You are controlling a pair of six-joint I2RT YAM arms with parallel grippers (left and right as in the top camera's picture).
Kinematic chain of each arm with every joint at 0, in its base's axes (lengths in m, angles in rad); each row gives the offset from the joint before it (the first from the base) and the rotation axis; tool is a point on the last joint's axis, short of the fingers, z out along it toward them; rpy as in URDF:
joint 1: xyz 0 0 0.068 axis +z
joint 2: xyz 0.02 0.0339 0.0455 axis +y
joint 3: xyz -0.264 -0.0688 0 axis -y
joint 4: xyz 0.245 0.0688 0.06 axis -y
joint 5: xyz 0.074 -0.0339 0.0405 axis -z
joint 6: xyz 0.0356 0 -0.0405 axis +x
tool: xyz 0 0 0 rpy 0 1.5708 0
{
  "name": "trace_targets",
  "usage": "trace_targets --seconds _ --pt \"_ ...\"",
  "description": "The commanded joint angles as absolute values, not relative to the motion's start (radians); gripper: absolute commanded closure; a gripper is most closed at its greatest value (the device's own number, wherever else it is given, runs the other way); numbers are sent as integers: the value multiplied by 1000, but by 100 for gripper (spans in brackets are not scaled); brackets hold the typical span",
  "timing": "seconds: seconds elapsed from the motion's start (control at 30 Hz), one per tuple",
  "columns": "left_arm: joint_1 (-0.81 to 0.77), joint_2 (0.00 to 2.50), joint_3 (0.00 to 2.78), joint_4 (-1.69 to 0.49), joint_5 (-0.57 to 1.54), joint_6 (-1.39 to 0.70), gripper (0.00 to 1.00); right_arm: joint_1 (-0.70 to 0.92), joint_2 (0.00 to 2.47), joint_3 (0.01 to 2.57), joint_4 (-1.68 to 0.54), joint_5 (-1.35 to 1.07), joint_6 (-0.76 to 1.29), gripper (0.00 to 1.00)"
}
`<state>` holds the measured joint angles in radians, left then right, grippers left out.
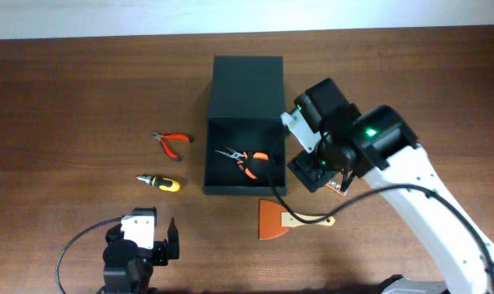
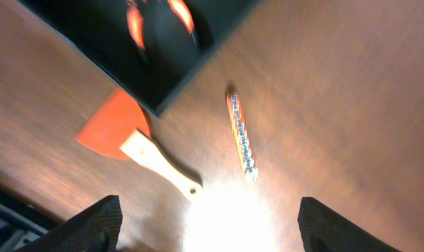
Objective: Pack container
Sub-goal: 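Move the right gripper over the orange socket rail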
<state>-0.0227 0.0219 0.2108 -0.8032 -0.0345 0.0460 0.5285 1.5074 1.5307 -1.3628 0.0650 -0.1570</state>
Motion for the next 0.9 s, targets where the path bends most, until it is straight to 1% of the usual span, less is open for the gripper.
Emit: trace_targets --seconds 0.0,0.07,0.2,0.3,0.4,0.47,0.57,0.67,0.87 --pt "-17 14 201 -802 -42 61 1 493 1526 1395 -1314 87 -101 17" --pt "-17 14 201 -802 -42 62 1 474 1526 1318 -1253 81 -95 14" --pt "-17 14 201 -802 -42 61 1 421 1526 1210 -1154 47 -96 5" --pt "-17 14 201 -802 -42 61 1 364 1527 1164 -1113 9 -117 2" --pt "-17 14 201 -802 -42 61 1 296 1531 1138 -1061 -87 -200 0" --pt "-17 14 201 -802 -42 61 1 257 1541 1134 -1047 -129 -237 0" --pt "-17 14 201 -802 -42 61 1 227 1565 1132 -1050 -127 -262 0" --pt "-17 14 201 -802 -42 62 1 221 1607 1131 -1042 -117 -293 0" --pt "-17 14 201 -802 -42 61 1 221 1713 1131 -1003 -93 -292 1"
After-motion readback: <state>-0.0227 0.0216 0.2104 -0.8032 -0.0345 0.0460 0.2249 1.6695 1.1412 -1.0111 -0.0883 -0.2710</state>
